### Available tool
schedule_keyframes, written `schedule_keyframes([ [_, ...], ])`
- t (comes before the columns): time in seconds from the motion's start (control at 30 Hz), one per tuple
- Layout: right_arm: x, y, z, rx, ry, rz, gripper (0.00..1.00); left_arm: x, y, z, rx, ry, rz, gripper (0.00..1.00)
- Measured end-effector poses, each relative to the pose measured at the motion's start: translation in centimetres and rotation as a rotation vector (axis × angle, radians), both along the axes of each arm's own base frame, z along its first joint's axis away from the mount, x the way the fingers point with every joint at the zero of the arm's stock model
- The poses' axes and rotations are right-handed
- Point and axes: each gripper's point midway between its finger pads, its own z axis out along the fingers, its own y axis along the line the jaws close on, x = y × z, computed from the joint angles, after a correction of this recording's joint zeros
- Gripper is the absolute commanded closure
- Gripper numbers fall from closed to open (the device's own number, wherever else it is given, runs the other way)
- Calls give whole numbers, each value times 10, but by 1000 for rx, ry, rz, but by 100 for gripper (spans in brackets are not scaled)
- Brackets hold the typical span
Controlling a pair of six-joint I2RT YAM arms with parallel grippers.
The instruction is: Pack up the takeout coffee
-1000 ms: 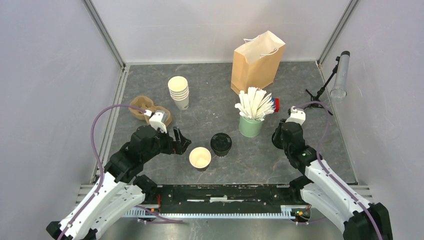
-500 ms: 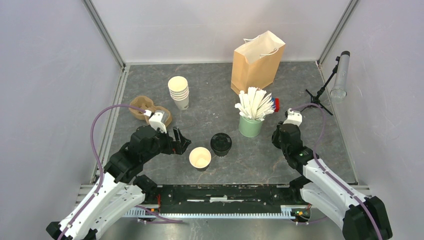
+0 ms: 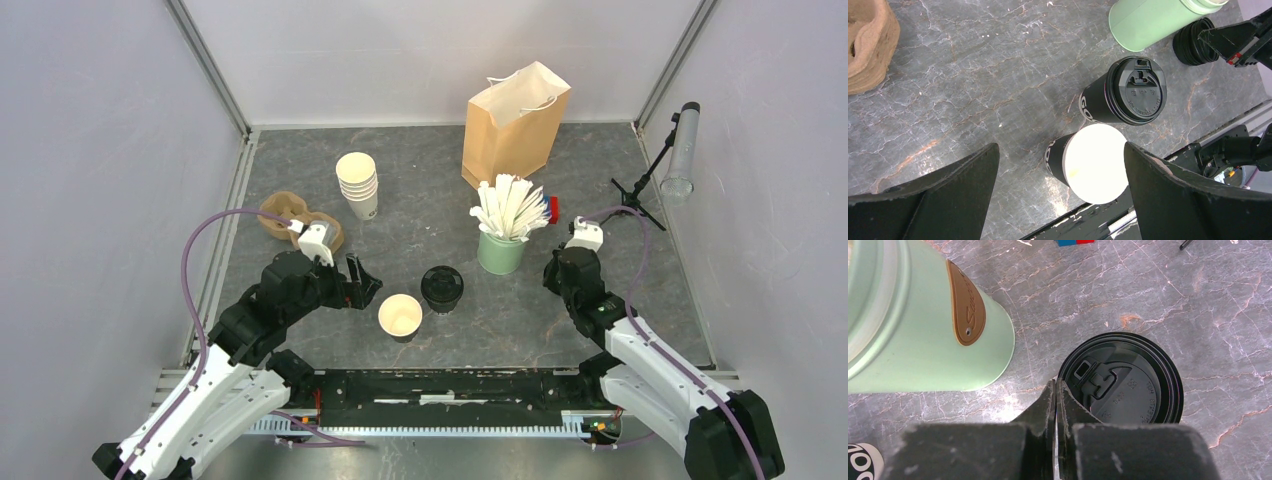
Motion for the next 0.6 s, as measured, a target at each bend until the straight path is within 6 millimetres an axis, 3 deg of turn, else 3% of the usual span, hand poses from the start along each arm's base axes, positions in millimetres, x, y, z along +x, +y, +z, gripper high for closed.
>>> schedule_keyframes([
  [0.3, 0, 0, 2, 2, -7, 0, 100, 0, 0, 0, 0, 0, 0, 0],
  [0.6, -2, -4, 18, 8, -63, -4, 100, 0, 0, 0, 1, 1, 0, 0],
])
